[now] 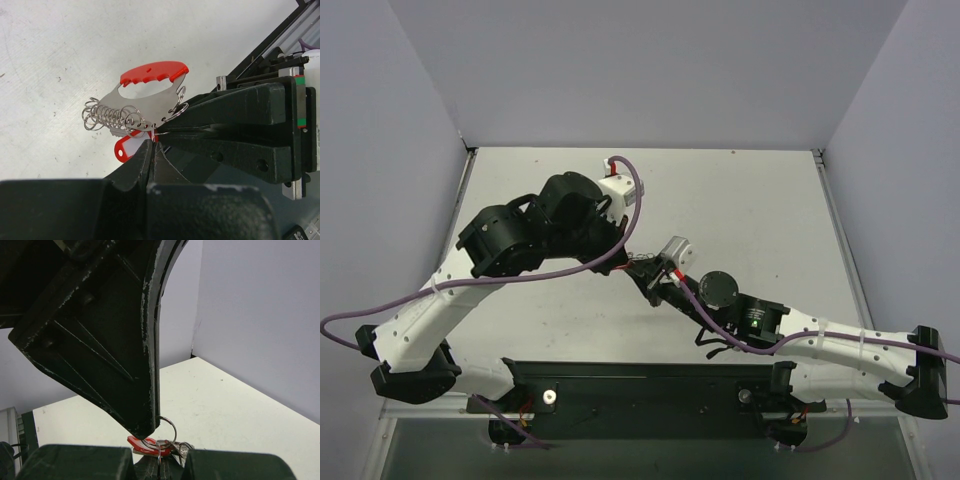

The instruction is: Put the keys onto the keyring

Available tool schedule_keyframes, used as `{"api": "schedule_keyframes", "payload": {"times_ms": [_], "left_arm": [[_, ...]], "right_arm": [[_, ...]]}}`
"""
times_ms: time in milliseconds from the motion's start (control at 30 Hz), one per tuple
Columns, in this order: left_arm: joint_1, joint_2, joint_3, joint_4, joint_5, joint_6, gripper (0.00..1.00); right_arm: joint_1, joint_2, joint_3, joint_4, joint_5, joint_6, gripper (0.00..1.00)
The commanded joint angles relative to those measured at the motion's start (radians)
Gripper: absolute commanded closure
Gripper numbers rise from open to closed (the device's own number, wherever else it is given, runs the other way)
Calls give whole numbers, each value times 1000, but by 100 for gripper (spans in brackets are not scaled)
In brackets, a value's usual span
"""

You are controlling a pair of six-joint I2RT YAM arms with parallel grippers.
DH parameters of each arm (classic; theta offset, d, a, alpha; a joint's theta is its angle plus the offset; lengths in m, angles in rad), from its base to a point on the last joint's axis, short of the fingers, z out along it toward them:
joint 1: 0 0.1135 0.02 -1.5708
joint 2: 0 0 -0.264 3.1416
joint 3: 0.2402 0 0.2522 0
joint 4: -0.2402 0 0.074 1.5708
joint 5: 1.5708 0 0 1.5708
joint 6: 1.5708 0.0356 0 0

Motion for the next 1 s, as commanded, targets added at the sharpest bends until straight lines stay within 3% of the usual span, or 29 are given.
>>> {"api": "schedule_keyframes", "payload": {"times_ms": [0,667,767,800,900,967], "left_arm": [[-5,-50,58,-39,11,-3,100],[-5,-73,46,-91,-21,-3,100],[-4,-76,26,-89,-60,-6,100],[-2,-76,20,-85,-67,-7,100],[2,-80,-20,-65,-92,-12,100],[7,-77,-40,-48,-106,-16,100]], "right_arm": [[-20,-26,2,46,31,8,100],[-37,-37,-9,26,68,18,98],[-37,-53,-21,4,65,11,80],[-37,-67,-27,-3,62,5,66],[-39,-107,-58,-57,45,-3,46],[-37,-136,-93,-104,21,-8,39]]}}
